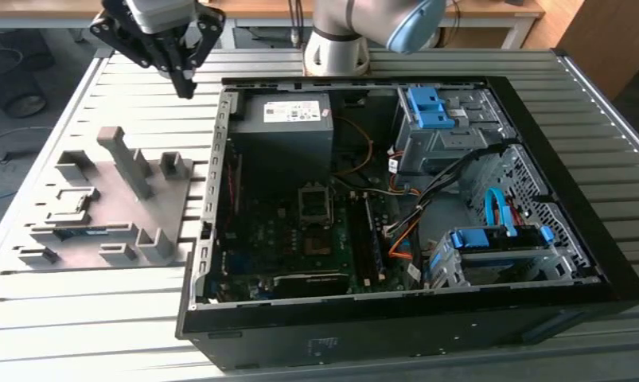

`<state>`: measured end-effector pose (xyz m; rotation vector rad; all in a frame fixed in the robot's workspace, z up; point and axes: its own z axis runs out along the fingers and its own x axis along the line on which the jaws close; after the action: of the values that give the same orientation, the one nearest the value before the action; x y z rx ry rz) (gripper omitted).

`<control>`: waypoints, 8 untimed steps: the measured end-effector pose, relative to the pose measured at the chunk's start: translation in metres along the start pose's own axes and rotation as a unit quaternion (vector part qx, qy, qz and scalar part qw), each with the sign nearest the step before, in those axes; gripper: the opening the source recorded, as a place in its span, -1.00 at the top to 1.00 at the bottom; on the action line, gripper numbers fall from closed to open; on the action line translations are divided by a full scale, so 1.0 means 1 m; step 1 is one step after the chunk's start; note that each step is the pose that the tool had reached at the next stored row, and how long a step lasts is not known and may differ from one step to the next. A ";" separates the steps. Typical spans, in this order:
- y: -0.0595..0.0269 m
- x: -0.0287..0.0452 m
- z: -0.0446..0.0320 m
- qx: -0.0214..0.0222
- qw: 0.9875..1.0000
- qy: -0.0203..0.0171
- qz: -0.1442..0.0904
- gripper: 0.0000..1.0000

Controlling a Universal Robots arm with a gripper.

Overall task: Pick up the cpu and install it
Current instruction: 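Reach for the cpu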

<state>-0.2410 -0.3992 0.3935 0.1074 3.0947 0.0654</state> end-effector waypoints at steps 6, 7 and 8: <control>-0.0014 0.0202 -0.0010 0.000 1.000 -0.001 0.000 0.80; -0.0016 0.0233 -0.0011 0.000 1.000 -0.001 0.000 0.80; -0.0018 0.0264 -0.0012 0.000 1.000 -0.001 0.000 0.80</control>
<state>-0.2675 -0.3992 0.3935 0.1071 3.0929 0.0656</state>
